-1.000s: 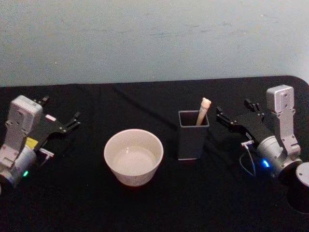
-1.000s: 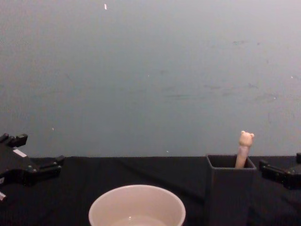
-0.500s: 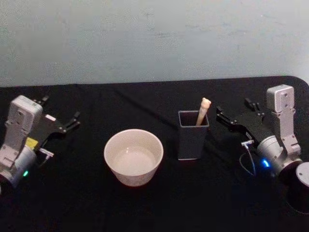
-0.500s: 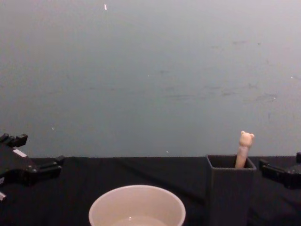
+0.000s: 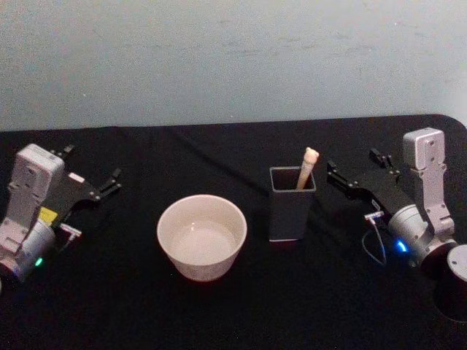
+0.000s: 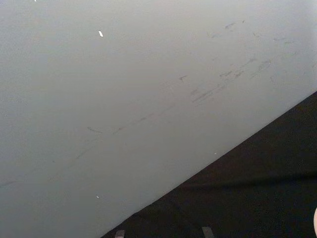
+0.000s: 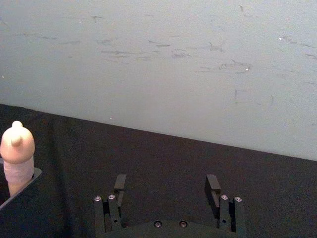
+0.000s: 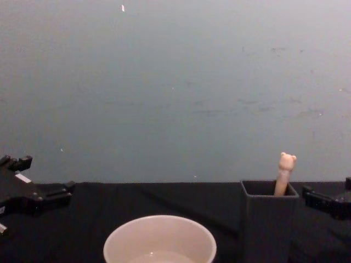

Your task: Pick up the stirring spoon with one hand, stir inside the cup, then place it back in its original position.

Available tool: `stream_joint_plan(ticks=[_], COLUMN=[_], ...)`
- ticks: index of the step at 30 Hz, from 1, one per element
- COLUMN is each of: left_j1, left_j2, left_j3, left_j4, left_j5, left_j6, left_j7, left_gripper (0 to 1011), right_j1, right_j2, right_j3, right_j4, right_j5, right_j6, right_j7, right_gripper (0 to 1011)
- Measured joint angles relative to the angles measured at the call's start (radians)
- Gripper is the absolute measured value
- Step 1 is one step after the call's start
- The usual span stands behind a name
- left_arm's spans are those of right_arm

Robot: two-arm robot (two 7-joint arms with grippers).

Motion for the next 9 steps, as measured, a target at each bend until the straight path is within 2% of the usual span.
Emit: stream_joint_plan(ticks=[9], left_j1=[0.0], left_j2=[0.0], left_j3=[0.0], left_j4=[0.0], left_j5=[0.0], left_j6=[0.0], left_j7=[0.0], left_gripper=[1001], right_j1=[0.0], right_j2=[0.0], right_j3=[0.0], right_j4=[0.0], right_j5=[0.0], right_j6=[0.0], right_j7=[0.0], right_gripper=[1002])
